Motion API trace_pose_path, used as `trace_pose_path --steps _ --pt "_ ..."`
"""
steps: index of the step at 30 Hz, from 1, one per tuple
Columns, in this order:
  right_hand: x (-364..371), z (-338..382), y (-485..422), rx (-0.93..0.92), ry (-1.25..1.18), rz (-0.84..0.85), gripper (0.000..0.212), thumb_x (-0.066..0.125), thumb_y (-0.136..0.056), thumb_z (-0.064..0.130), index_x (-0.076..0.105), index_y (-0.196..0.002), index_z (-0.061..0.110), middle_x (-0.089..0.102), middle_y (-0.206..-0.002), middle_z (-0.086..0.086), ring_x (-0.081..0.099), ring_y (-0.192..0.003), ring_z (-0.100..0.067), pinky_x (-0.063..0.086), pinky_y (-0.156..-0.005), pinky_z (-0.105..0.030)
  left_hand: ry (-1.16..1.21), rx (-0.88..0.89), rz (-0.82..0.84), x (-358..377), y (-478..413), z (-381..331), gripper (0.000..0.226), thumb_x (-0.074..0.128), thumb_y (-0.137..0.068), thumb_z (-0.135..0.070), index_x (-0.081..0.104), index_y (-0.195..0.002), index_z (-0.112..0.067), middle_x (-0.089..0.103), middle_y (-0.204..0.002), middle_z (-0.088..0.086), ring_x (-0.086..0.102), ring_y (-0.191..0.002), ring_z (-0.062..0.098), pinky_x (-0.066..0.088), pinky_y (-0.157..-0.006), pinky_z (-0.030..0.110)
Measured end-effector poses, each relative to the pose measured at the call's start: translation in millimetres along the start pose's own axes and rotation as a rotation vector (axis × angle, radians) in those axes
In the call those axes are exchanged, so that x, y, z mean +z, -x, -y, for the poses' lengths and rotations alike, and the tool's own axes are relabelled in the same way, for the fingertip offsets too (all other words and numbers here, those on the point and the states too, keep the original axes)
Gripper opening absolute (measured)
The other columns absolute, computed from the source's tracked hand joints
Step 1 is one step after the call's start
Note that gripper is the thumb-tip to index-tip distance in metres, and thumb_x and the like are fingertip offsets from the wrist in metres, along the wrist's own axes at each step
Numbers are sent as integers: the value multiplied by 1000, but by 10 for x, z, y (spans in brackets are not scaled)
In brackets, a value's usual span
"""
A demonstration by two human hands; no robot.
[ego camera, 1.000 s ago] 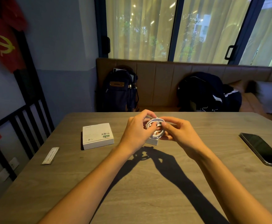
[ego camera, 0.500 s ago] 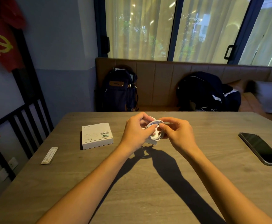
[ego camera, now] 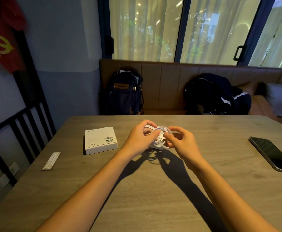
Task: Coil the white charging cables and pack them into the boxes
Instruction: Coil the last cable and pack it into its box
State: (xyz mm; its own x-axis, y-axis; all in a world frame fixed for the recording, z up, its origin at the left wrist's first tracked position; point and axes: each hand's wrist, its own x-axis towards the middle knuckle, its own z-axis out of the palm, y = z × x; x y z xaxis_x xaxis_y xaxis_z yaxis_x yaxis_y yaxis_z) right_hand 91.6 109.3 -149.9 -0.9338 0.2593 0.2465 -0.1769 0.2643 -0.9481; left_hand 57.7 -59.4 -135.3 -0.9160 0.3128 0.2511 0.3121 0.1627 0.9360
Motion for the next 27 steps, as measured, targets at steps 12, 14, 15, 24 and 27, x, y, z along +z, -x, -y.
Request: trace_pose_path --steps 12,14,15,24,27 --pt "74 -282 -30 -5 239 -27 19 52 -103 17 71 -107 20 73 -90 7 71 -82 -8 61 -71 -27 129 -183 49 92 -24 162 21 53 -106 -21 57 -126 -25 77 -105 9 77 -91 18 64 -83 41" --pt "63 -241 19 -28 247 12 19 51 -103 16 68 -110 22 72 -91 10 69 -80 -4 57 -64 -19 274 -277 54 78 -30 154 25 51 -106 -19 57 -129 -27 74 -115 11 77 -96 20 63 -86 43" --pt "60 -235 39 -48 231 18 19 52 -103 17 68 -111 23 72 -93 10 70 -81 -4 58 -67 -20 362 -319 55 83 -29 139 26 50 -107 -17 58 -130 -24 72 -118 12 76 -98 21 62 -88 42" --pt "99 -136 106 -124 39 64 22 57 -101 19 66 -120 26 72 -105 10 68 -95 -1 57 -74 -18 935 -449 87 57 -40 3 32 47 -107 -12 54 -136 -2 68 -117 22 71 -88 23 61 -84 40" --pt "77 -64 133 -133 -43 101 20 59 -100 17 65 -117 26 72 -105 8 67 -93 4 54 -69 -13 1008 -465 83 58 -23 -27 31 48 -106 -13 53 -133 1 70 -93 15 69 -71 18 59 -73 32"
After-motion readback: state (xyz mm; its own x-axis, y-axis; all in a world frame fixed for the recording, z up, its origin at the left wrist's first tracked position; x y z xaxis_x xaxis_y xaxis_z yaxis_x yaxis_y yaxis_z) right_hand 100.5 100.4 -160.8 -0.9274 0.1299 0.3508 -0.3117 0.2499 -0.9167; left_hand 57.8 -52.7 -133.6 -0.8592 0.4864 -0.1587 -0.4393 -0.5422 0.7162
